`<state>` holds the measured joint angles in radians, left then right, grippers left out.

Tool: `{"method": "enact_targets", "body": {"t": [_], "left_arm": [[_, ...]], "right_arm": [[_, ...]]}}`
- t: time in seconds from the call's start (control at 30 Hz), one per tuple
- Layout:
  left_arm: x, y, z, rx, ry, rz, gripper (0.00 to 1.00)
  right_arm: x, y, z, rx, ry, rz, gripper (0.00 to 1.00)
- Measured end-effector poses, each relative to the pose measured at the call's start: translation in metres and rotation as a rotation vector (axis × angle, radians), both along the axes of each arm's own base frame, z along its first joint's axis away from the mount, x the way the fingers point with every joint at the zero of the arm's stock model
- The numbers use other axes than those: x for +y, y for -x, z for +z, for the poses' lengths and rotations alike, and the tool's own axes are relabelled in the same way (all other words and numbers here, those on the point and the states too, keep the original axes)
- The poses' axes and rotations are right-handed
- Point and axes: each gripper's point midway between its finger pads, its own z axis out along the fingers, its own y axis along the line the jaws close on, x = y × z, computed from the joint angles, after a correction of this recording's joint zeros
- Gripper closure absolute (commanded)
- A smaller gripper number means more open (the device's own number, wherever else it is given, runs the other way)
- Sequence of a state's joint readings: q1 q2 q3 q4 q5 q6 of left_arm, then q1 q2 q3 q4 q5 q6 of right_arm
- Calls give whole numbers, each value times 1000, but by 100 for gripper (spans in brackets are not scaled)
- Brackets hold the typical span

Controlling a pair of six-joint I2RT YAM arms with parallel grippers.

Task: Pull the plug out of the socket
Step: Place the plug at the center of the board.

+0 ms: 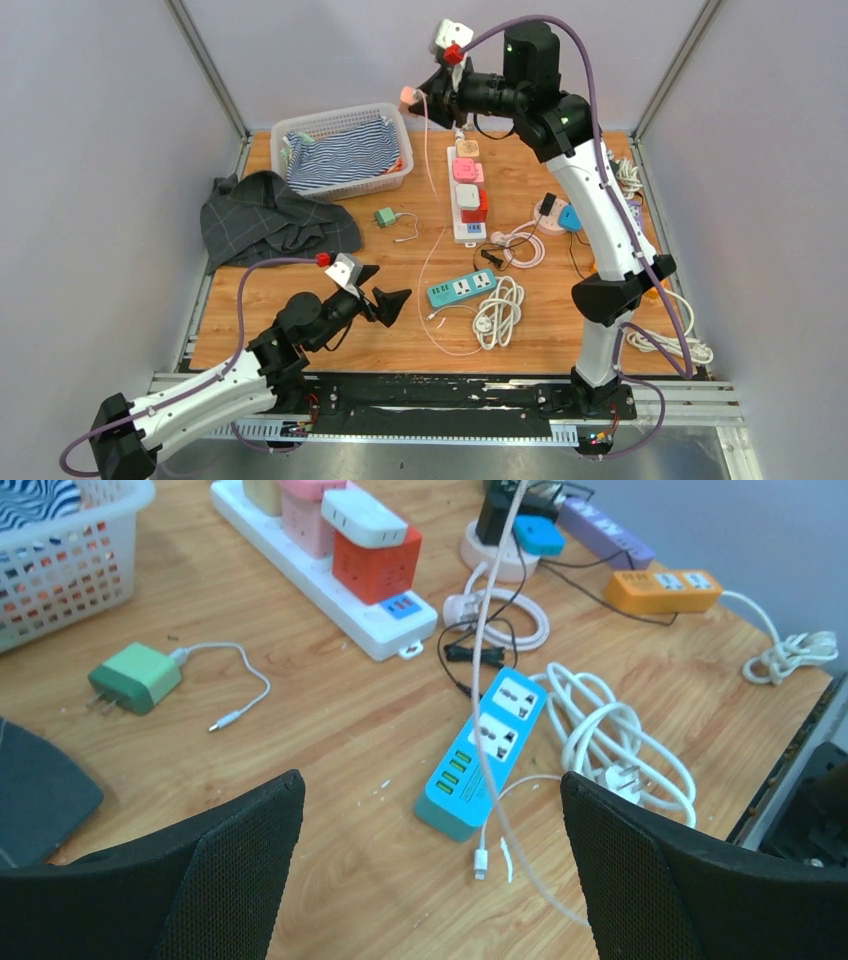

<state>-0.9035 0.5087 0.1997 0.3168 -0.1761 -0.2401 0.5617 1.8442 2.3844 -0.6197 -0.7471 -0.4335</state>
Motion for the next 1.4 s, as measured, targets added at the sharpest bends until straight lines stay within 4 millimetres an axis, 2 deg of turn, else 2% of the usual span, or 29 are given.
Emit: {"method": "enact_targets", "body": {"t": [0.2,0.33,0.43,0.57,0.73,0.83,0.93,1.0,1.07,1.1,1.13,1.17,1.27,1.33,1.4], "left_arm": [[-1,-5,-25,63,-68,21,0],[-4,-6,-40,118,-106,23,0],[-12,-5,-37,152,-85,4,0],[-28,-2,-25,208,-21,-47,0],[-42,3,-32,280,20,-92,2],[-52,1,-46,341,22,-101,14],[-63,-3,-76,442,-28,-94,22],[-68,-6,-94,497,-56,-86,34],[-72,-7,-111,545,-78,-75,68],[-73,-6,-117,561,-80,-76,82],[-74,-6,-123,578,-83,-76,92],[-75,-5,-125,591,-81,-80,98],[-78,-5,-116,579,-46,-98,100],[-74,-7,-94,530,10,-102,100],[-58,-17,-63,457,85,-74,100]], "right_arm": [[-7,-29,44,-71,-105,-166,100],[-10,-41,54,-84,-147,-230,100],[-7,-51,49,-69,-156,-253,100],[-2,-63,31,-27,-137,-269,100],[1,-68,15,7,-115,-277,100],[2,-69,12,12,-110,-281,100],[4,-67,11,12,-110,-279,100],[5,-67,10,15,-109,-277,100],[6,-67,9,16,-107,-278,100],[6,-68,8,17,-106,-278,100],[6,-68,8,18,-105,-278,100],[6,-68,7,18,-105,-279,100],[7,-69,2,28,-96,-279,100],[7,-70,-6,42,-83,-280,100],[8,-73,-20,63,-60,-277,100]]}}
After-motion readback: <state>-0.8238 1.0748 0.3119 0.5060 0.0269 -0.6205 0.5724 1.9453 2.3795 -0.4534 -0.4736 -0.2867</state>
